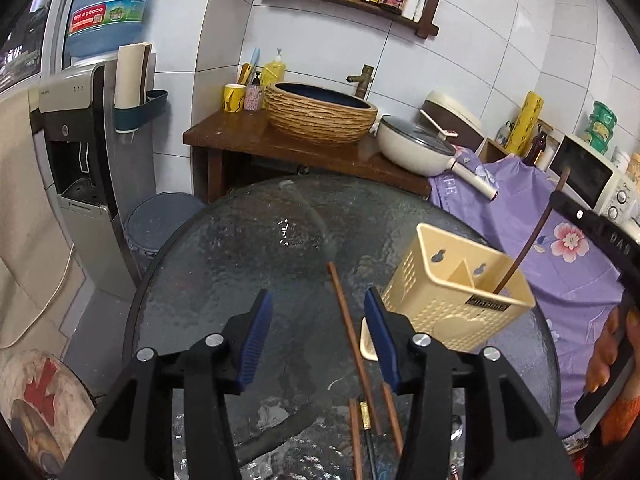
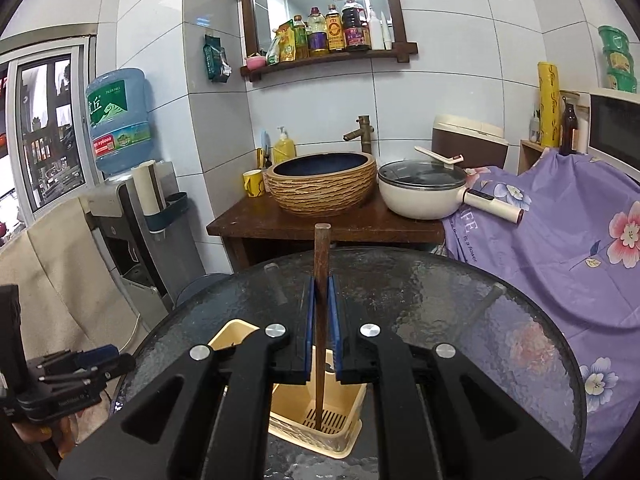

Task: Organize utensils
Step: 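Lower chopsticks into the holder and open left tool, then open right tool, then move both tools back down toward the remaining chopsticks on the table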

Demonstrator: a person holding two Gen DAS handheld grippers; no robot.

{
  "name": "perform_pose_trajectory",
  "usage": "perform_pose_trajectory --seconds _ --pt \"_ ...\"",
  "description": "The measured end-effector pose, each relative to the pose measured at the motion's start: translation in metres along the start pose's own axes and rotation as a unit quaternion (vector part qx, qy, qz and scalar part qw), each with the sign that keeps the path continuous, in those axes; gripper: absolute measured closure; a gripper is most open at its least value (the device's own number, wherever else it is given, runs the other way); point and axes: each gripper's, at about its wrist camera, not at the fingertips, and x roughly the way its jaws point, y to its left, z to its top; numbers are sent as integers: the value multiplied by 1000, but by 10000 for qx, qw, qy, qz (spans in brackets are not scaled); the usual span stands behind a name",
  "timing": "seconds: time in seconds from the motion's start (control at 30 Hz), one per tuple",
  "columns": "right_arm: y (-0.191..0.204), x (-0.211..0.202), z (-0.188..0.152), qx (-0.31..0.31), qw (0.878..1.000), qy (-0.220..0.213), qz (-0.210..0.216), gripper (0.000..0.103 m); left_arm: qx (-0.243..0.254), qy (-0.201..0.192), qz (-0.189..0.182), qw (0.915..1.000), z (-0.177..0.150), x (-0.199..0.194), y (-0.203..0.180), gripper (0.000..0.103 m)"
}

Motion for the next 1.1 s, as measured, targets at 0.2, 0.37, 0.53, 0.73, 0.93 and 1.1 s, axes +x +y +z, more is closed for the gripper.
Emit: perform_pose_trajectory --seconds 0.2,0.37,0.53,0.73,0.93,1.1 --pt "-13 -2 -5 202 9998 35 -13 73 39 39 28 10000 -8 2 3 44" --pt "-20 -16 -17 149 9998 -65 -132 46 216 172 107 9996 -21 7 3 32" --pt "-23 -39 -48 12 9998 97 -147 45 307 458 238 9982 -46 18 9 21" --pt "-36 -44 -109 -82 9941 1051 -243 44 360 886 359 9948 -73 34 16 21" --pt "-54 -28 -174 -28 9762 2131 -411 48 428 962 386 9937 -90 36 17 21" --pt "-60 -27 -199 50 9728 2266 -486 50 471 1020 507 9924 -94 42 16 22"
